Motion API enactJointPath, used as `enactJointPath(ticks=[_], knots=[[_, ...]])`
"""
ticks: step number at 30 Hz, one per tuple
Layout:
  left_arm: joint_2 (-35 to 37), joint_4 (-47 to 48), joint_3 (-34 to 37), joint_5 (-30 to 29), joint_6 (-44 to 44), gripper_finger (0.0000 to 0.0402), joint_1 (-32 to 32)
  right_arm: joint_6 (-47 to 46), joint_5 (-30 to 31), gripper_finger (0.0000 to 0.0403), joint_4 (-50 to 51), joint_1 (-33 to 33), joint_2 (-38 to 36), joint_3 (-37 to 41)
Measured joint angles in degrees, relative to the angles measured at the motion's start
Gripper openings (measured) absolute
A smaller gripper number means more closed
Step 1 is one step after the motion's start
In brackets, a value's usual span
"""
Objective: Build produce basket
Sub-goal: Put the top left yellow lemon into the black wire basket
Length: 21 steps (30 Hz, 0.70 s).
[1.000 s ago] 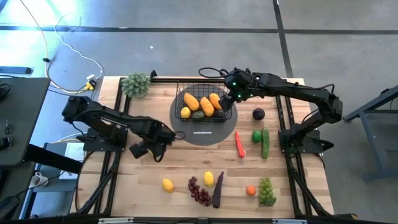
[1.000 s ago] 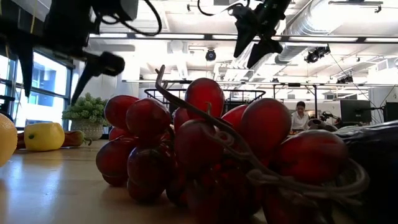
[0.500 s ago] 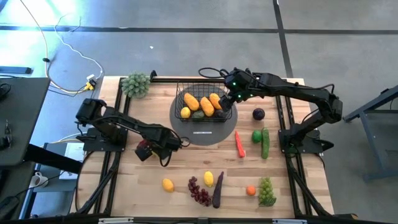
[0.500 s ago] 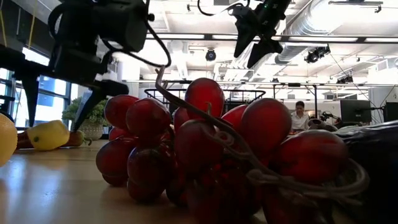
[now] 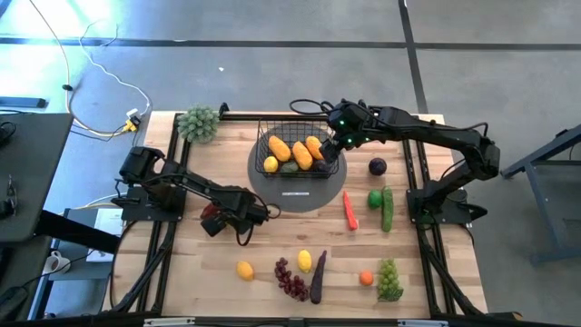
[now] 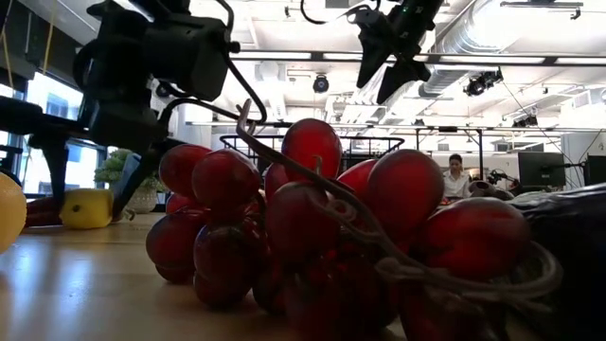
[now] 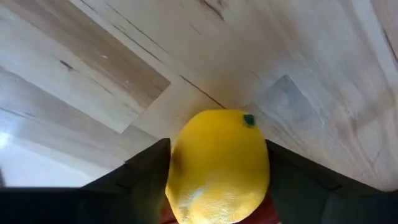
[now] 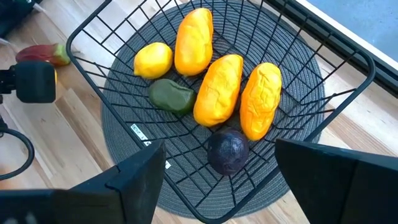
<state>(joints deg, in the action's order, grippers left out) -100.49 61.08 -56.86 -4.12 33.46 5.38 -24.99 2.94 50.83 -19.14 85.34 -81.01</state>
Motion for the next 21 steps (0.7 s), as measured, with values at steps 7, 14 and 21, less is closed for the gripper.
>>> enactJointPath(ticks=[7, 14, 21], knots=[[0.09, 0.20, -0.22, 2.11, -2.84, 0.0129, 0.07, 0.00, -0.08, 0.0282, 0.17, 0.00, -1.26, 0.00], [0.11, 0.13, -3.58, 4.33, -5.08, 0.0118, 0.07, 0.02, -0.08, 0.0282, 0.19, 0.00, -3.41, 0.00], [0.33, 1.81, -9.40, 3.52, -6.39, 0.0120, -1.04, 1.07, -0.15, 0.0282, 0.59, 0.00, -4.26, 0.00]])
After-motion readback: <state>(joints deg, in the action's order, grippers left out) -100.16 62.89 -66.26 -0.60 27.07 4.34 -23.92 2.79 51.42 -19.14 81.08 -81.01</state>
